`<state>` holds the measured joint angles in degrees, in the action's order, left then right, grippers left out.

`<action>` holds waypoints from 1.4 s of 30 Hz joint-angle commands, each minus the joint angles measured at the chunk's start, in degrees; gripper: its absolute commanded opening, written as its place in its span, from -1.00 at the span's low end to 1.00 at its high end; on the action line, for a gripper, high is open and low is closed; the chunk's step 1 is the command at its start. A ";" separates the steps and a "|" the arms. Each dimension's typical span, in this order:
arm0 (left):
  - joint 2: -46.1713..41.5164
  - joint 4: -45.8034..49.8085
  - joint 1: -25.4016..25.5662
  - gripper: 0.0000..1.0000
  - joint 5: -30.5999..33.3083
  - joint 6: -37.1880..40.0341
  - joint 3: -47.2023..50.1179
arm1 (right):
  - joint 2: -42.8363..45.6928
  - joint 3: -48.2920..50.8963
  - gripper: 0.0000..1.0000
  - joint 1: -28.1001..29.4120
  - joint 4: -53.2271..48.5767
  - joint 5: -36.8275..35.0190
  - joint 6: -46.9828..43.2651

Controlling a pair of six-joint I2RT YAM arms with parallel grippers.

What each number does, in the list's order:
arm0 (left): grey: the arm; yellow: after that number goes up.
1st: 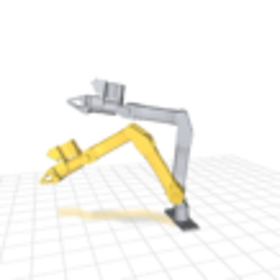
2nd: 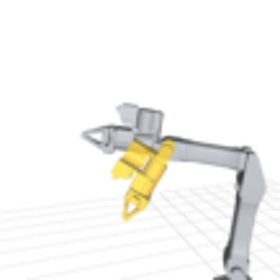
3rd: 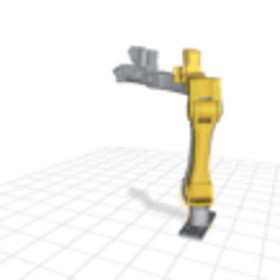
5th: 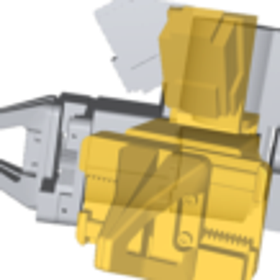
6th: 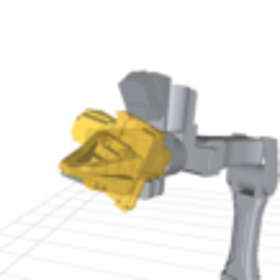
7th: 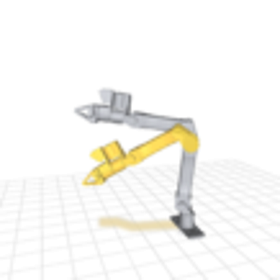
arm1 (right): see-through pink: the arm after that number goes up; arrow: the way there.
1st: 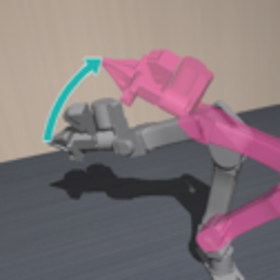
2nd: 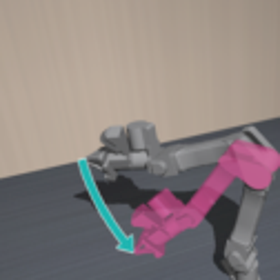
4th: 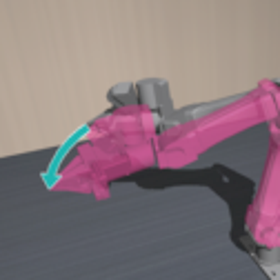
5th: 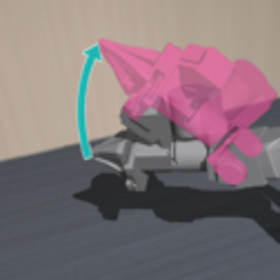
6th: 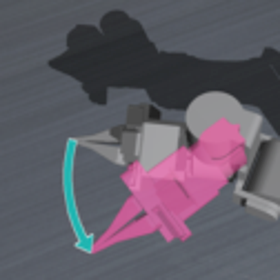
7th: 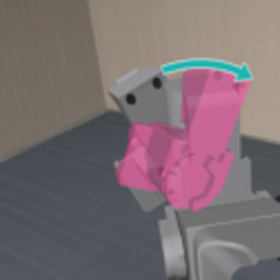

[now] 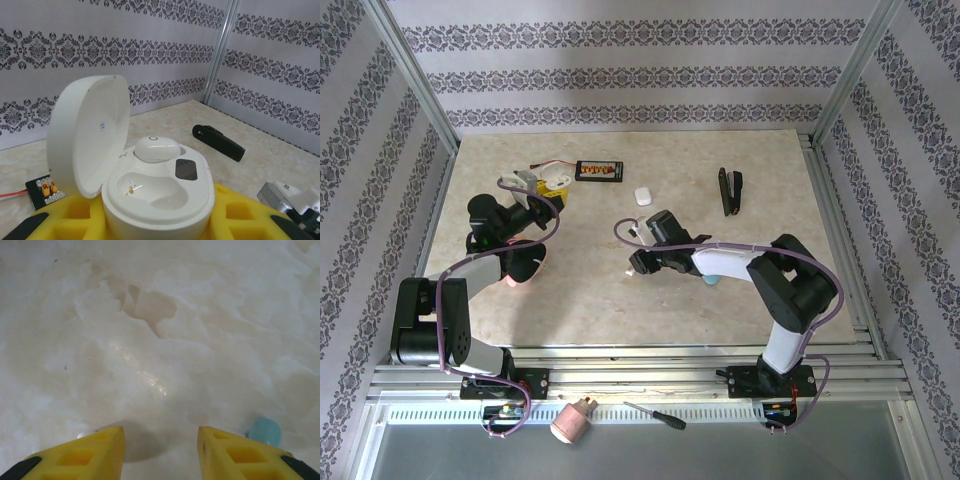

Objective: Insert wireless bluetooth earbuds into charging case

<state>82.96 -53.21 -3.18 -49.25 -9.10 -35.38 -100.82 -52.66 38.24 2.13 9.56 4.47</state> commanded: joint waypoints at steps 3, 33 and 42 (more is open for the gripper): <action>-1.92 -2.86 -0.39 -0.56 -1.42 1.22 0.69 | 6.11 3.41 -0.12 -4.85 -1.93 13.21 18.89; -0.51 -6.82 0.79 -0.54 -3.16 2.16 3.36 | -4.56 3.10 -0.22 -2.25 7.36 23.32 53.39; -0.45 -7.02 0.80 -0.55 -3.29 1.98 3.52 | -5.96 1.27 -0.29 -2.56 7.71 23.13 53.45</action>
<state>82.89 -57.91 -2.96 -50.98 -7.77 -32.47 -105.56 -49.82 36.12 8.91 32.88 57.32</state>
